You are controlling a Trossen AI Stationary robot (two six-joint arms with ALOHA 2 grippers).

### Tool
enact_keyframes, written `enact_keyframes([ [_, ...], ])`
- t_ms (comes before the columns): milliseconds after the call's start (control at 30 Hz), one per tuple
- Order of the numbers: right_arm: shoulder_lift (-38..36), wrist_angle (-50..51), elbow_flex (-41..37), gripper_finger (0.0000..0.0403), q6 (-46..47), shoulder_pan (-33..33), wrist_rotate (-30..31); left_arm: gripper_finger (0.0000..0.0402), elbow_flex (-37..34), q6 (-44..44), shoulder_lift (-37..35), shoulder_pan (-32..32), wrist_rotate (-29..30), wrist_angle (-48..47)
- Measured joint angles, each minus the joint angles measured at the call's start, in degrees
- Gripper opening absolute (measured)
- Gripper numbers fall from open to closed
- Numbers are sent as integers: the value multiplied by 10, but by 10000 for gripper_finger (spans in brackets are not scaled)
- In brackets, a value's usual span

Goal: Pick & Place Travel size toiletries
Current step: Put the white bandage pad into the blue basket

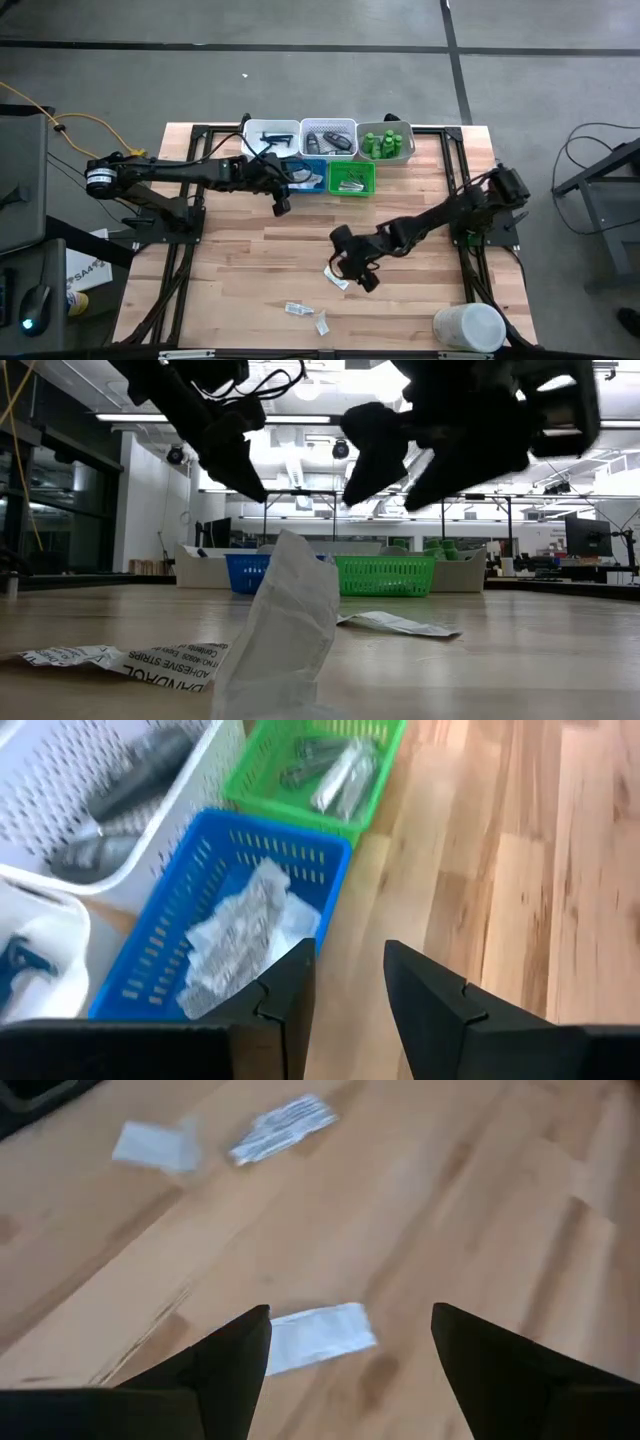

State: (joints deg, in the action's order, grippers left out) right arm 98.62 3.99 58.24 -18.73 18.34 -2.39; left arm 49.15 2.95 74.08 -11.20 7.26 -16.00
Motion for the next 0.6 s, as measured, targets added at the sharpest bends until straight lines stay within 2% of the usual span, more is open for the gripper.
enact_keyframes([
  [267, 80, -3, 35, 270, -68, 19, -19, 120, 0, 3, 0, 0, 1, -5],
  [600, 107, -4, 35, 270, -52, -10, -84, 120, 0, 4, 1, 0, 1, -6],
])
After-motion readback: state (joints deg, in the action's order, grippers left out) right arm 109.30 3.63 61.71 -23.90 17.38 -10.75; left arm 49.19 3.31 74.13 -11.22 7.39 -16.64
